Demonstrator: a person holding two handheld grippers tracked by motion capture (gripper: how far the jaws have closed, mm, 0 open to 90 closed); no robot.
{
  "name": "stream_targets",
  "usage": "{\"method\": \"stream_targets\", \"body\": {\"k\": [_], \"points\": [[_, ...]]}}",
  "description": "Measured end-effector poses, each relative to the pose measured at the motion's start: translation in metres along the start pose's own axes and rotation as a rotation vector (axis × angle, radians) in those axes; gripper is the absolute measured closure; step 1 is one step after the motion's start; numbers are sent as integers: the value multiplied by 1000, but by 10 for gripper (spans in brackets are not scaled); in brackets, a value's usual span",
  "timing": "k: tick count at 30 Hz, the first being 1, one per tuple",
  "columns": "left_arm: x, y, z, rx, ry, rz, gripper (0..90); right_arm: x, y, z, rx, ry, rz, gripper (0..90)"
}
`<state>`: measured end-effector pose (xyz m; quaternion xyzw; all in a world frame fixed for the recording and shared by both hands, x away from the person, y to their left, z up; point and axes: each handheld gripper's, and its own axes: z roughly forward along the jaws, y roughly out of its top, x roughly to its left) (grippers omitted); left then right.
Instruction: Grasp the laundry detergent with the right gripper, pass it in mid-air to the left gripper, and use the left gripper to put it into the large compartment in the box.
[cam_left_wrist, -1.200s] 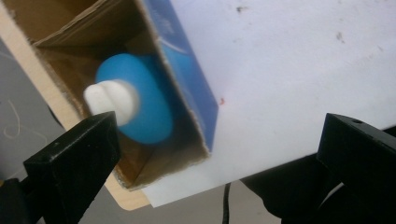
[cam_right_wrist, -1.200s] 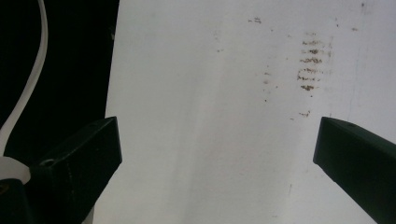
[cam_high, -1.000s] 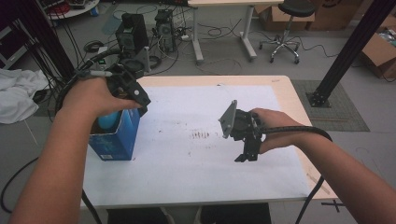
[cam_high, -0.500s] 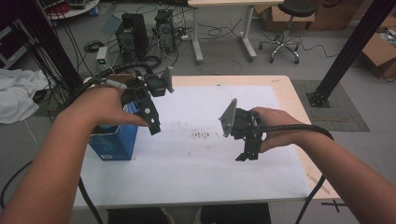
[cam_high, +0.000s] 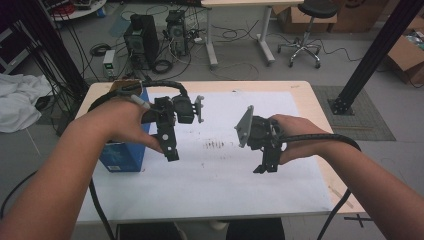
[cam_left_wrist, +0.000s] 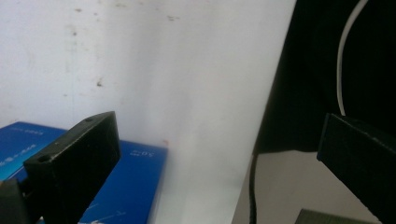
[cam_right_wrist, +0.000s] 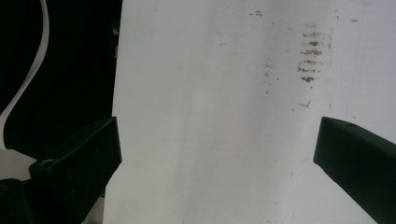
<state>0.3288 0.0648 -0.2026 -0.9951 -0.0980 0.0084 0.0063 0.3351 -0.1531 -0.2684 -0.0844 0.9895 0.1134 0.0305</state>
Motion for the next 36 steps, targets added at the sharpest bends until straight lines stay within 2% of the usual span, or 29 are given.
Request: {"method": "stream_targets", "body": {"k": [3,7,10,18,36], "points": [[-3,4,1,12,-1,40,1,0,-2,-1,1,-4,3,6],[-5,7,3,12,4,59,1,-1,-5,-2,5,-6,7,6],[-3,8,4,11,5,56,1,-2,-6,-3,3,-6,10,6],[-4,12,6,9,9,85,1,-4,-8,-3,4,-9,12,6],[-6,20,6,-4,6,102,1,-5,-12,-5,-6,-13,20,7]]}}
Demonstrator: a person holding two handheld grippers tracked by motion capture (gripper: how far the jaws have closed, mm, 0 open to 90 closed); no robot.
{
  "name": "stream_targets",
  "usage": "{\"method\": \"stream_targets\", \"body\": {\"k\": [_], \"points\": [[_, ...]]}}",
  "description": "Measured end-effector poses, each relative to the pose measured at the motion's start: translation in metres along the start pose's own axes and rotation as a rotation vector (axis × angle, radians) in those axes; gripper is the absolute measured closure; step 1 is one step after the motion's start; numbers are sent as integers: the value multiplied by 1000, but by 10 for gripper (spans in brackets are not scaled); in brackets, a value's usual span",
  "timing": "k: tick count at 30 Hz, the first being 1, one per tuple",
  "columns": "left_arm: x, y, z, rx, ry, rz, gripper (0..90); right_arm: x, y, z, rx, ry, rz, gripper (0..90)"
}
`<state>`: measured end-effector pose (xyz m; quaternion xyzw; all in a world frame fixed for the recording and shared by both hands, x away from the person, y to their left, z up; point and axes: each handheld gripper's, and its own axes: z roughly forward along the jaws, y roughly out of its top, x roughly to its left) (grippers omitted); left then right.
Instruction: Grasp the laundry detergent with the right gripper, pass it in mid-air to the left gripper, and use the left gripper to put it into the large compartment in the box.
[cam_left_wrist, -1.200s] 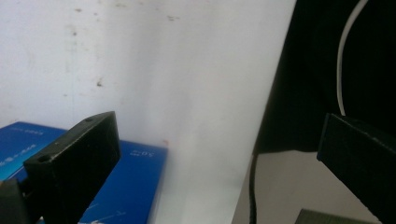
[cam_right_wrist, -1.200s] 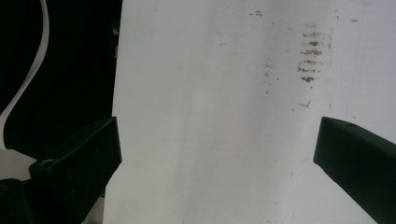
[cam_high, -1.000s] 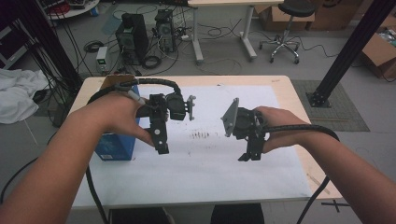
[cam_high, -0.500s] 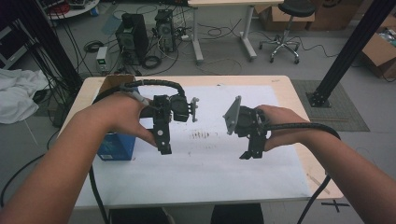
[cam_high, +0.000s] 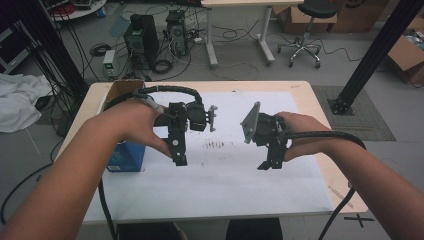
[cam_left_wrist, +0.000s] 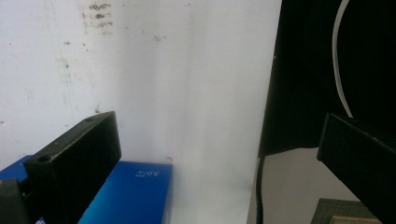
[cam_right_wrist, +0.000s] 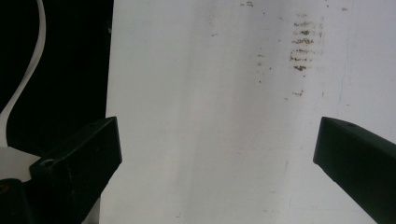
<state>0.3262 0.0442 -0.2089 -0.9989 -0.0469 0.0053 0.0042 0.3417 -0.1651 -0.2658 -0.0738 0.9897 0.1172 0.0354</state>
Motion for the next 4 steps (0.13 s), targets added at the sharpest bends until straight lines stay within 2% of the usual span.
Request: {"method": "stream_targets", "body": {"k": [4], "points": [[0,0,0,3,-1,5,1,0,0,0,0,0,0,7]]}}
